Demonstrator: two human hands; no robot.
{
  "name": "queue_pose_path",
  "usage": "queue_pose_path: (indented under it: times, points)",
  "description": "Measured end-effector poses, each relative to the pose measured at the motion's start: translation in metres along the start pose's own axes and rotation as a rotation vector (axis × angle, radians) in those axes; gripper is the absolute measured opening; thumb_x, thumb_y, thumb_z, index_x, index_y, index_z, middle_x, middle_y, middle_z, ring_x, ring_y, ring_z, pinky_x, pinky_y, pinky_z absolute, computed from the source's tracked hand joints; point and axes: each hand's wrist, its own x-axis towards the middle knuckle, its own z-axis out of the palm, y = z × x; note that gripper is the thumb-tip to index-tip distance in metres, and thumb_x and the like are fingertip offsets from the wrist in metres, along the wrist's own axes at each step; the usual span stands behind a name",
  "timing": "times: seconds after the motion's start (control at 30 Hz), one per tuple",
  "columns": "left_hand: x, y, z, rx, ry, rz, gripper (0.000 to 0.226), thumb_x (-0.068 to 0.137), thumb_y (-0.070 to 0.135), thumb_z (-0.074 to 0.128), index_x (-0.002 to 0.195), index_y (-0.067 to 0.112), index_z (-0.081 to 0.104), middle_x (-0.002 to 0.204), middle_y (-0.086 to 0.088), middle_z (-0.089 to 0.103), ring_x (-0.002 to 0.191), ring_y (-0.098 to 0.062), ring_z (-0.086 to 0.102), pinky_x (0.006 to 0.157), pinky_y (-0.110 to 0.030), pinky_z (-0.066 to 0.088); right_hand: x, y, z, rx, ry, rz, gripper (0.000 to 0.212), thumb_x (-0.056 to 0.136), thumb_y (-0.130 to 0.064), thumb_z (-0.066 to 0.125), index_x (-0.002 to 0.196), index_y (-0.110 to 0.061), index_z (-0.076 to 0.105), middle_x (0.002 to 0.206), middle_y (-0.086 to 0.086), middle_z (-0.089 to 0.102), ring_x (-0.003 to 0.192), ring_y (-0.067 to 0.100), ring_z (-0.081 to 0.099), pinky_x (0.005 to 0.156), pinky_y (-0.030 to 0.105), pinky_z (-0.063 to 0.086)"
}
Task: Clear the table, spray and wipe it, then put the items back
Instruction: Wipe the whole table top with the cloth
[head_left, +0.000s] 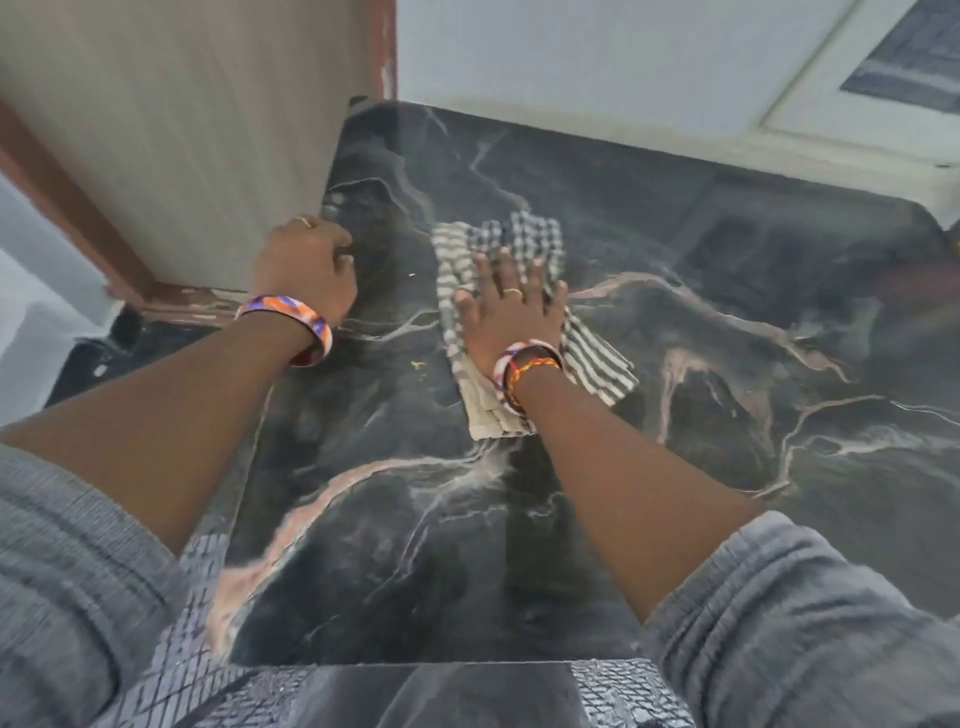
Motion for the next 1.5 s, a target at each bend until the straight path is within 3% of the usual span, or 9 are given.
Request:
queue_pose_path:
  times: [0.23, 0.33, 0.4, 0.67, 0.93, 1.03, 1.17, 1.37, 1.5]
  points:
    - [-0.038, -0.056, -0.026, -0.028, 0.110, -0.153, 0.041, 0.096, 0.022, 0.041, 0.129, -0.001, 0.046, 0.134, -0.031, 0.046, 0.124, -0.044, 0.042, 0.105, -0.046, 0.034, -0.016, -0.091, 0.009, -0.154, -0.087, -0.574, 0.052, 0.099, -0.046, 0.014, 0.149, -0.036, 0.004, 0.160, -0.007, -0.001, 0.146, 0.029, -0.009, 0.114, 0.054, -0.009]
    - [-0.049, -0.065, -0.036, -0.053, 0.118, -0.131, 0.034, 0.097, 0.020, 0.037, 0.106, -0.006, 0.057, 0.111, -0.035, 0.057, 0.105, -0.046, 0.052, 0.084, -0.045, 0.040, -0.039, -0.101, 0.012, -0.216, -0.124, -0.717, 0.051, 0.099, -0.047, 0.016, 0.148, -0.038, 0.011, 0.159, -0.010, 0.001, 0.147, 0.027, -0.008, 0.115, 0.054, -0.008]
    - [-0.058, -0.063, -0.043, -0.056, 0.095, -0.126, 0.035, 0.098, 0.018, 0.034, 0.094, -0.009, 0.057, 0.100, -0.036, 0.059, 0.095, -0.046, 0.054, 0.072, -0.041, 0.034, -0.061, -0.103, 0.012, -0.214, -0.147, -0.791, 0.049, 0.099, -0.047, 0.019, 0.147, -0.038, 0.018, 0.159, -0.011, 0.006, 0.147, 0.025, -0.007, 0.115, 0.053, -0.008]
    - [-0.123, -0.043, -0.047, -0.016, 0.059, -0.104, 0.039, 0.099, 0.016, 0.034, 0.104, -0.012, 0.060, 0.110, -0.038, 0.060, 0.105, -0.047, 0.054, 0.086, -0.045, 0.038, -0.175, -0.111, 0.026, -0.185, -0.170, -0.949, 0.046, 0.098, -0.048, 0.027, 0.139, -0.032, 0.040, 0.153, -0.007, 0.028, 0.147, 0.021, 0.006, 0.117, 0.052, -0.003]
    - [-0.168, -0.022, -0.043, 0.018, 0.087, 0.164, 0.041, 0.096, 0.021, 0.032, 0.080, -0.007, 0.058, 0.088, -0.035, 0.061, 0.087, -0.045, 0.056, 0.077, -0.045, 0.042, -0.227, -0.069, 0.037, -0.245, -0.064, -0.872, 0.055, 0.100, -0.035, 0.030, 0.149, -0.039, 0.006, 0.159, -0.008, 0.007, 0.146, 0.024, 0.010, 0.117, 0.051, 0.007]
    - [-0.181, 0.001, -0.034, -0.003, 0.063, 0.304, 0.044, 0.086, 0.027, 0.027, 0.073, -0.004, 0.056, 0.083, -0.032, 0.062, 0.082, -0.043, 0.057, 0.074, -0.043, 0.041, -0.236, -0.031, 0.034, -0.244, -0.072, -0.760, 0.056, 0.100, -0.039, 0.029, 0.148, -0.038, 0.001, 0.160, -0.008, 0.003, 0.147, 0.024, 0.006, 0.118, 0.049, 0.003]
    - [-0.192, 0.031, -0.015, -0.007, 0.016, 0.369, 0.048, 0.088, 0.029, 0.028, 0.087, -0.005, 0.062, 0.093, -0.029, 0.064, 0.092, -0.043, 0.057, 0.081, -0.044, 0.043, -0.244, 0.044, 0.026, -0.256, -0.066, -0.588, 0.060, 0.096, -0.055, 0.025, 0.148, -0.039, 0.001, 0.159, -0.008, 0.002, 0.147, 0.023, 0.001, 0.117, 0.048, -0.002]
    - [-0.200, 0.068, -0.002, -0.023, -0.081, 0.426, 0.036, 0.092, 0.020, 0.036, 0.095, -0.004, 0.063, 0.097, -0.027, 0.066, 0.097, -0.042, 0.057, 0.089, -0.044, 0.043, -0.269, 0.160, 0.010, -0.203, -0.074, -0.177, 0.086, 0.070, -0.082, 0.004, 0.147, -0.043, -0.002, 0.159, -0.012, -0.003, 0.147, 0.019, -0.003, 0.115, 0.050, -0.004]
    - [-0.201, 0.070, -0.001, 0.001, -0.075, 0.505, 0.042, 0.089, 0.027, 0.031, 0.091, -0.002, 0.062, 0.090, -0.025, 0.065, 0.090, -0.041, 0.058, 0.083, -0.044, 0.044, -0.292, 0.219, 0.013, -0.162, -0.014, 0.151, 0.084, 0.078, -0.076, 0.019, 0.149, -0.035, 0.000, 0.160, -0.007, -0.001, 0.147, 0.022, 0.001, 0.116, 0.049, 0.002]
